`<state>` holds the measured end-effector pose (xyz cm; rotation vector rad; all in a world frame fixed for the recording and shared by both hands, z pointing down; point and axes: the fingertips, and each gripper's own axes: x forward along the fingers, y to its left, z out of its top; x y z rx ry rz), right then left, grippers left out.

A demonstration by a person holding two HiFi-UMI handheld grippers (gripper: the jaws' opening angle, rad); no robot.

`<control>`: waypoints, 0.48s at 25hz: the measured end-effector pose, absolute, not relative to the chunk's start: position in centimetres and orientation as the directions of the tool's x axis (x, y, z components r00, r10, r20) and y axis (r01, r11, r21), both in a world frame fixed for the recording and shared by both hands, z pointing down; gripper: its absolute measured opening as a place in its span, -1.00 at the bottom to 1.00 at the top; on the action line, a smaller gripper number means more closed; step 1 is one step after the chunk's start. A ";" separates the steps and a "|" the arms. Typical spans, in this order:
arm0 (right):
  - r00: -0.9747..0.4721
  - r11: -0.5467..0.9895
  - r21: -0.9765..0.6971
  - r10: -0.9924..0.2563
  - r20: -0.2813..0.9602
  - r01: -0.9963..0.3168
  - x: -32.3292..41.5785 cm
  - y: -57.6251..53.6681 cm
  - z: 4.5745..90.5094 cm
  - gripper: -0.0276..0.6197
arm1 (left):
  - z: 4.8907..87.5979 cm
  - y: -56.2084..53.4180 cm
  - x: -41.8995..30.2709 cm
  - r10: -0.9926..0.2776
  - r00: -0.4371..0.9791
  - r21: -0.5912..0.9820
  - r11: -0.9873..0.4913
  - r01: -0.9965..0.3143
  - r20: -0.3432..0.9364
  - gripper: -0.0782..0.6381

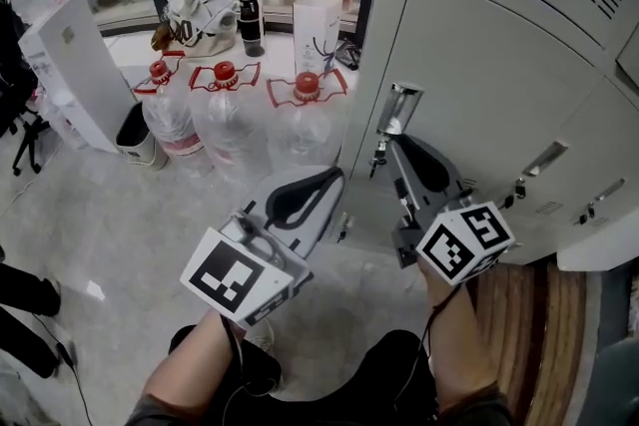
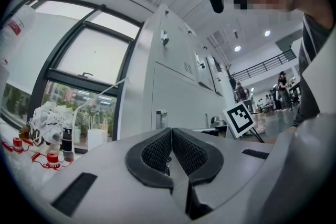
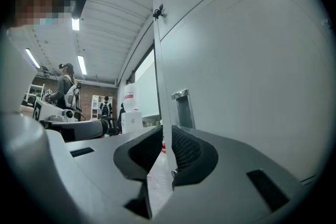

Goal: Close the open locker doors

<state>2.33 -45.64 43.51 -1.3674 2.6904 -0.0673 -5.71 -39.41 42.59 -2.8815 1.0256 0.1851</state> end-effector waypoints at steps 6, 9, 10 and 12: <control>-0.592 0.602 -0.076 -0.797 -0.115 -0.795 3.7 -41.3 42.1 -0.77 | 42.4 -37.1 -4.2 -0.621 0.771 -0.037 -0.775 -0.631 -0.142 -0.75; -0.596 0.605 -0.061 -0.795 -0.114 -0.794 4.6 -38.7 41.7 -0.77 | 42.2 -35.9 -3.2 -0.627 0.768 -0.026 -0.772 -0.635 -0.131 -0.75; -0.597 0.605 -0.058 -0.794 -0.114 -0.794 4.9 -37.9 41.5 -0.77 | 42.2 -35.5 -2.8 -0.624 0.770 -0.025 -0.775 -0.632 -0.132 -0.75; -0.597 0.606 -0.056 -0.793 -0.119 -0.794 5.7 -36.3 41.2 -0.77 | 42.2 -34.8 -2.0 -0.616 0.776 -0.027 -0.781 -0.624 -0.136 -0.75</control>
